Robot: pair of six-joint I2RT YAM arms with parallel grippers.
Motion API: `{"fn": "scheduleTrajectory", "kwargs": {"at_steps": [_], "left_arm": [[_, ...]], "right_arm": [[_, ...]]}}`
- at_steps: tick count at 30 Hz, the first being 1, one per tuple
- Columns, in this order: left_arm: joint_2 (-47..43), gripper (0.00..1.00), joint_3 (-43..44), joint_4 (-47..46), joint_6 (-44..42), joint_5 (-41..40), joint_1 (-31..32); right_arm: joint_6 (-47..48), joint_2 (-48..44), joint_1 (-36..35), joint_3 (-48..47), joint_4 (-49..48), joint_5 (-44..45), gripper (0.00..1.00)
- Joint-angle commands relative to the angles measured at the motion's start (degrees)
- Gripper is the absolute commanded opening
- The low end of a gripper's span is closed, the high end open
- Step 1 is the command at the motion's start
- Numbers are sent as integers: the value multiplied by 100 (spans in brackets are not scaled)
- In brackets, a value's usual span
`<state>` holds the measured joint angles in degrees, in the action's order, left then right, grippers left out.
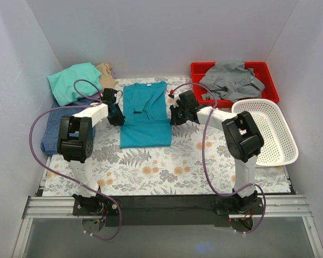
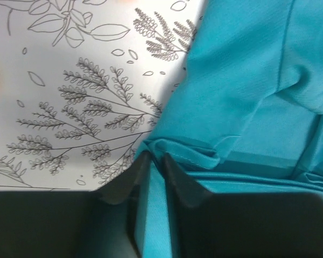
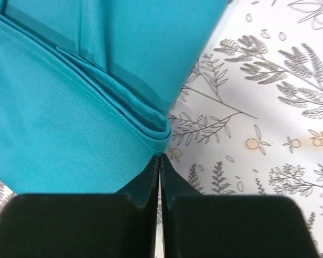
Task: Fold and stack the t-shirts
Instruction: Fold the tshirt
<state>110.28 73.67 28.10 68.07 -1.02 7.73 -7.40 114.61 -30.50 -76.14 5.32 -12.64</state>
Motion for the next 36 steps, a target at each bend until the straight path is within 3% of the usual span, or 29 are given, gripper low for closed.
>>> {"fn": "scheduleTrajectory", "kwargs": {"at_steps": [1,2,5,9,15,20,21,26,36], "left_arm": [[117,19,156,47,-189,-40,-70],[91,26,174,55,-198,22,-70],[-146,32,183,108,-102,-239,-70],[-700,39,34,108,-49,-661,-70],[-1744,44,-536,187,118,-663,-70],[-2335,54,-1634,-128,715,519,-70],[-2414,59,-1854,-277,820,732,-70],[-2880,68,-2909,-656,1181,954,-70],[-2750,75,-3491,-1350,1226,1112,-70]], "right_arm": [[54,-150,35,-120,-365,324,4],[80,-62,35,-155,-383,237,11],[107,44,35,-270,-400,27,27],[125,-149,44,-139,-401,-54,33],[-130,-710,62,457,-181,-755,34],[-717,-1045,53,995,-84,-1450,36],[-789,-1063,62,1170,-110,-1591,36],[-1149,-1230,62,1680,-479,-1935,37],[-1457,-958,53,1804,-919,-2102,38]]}}
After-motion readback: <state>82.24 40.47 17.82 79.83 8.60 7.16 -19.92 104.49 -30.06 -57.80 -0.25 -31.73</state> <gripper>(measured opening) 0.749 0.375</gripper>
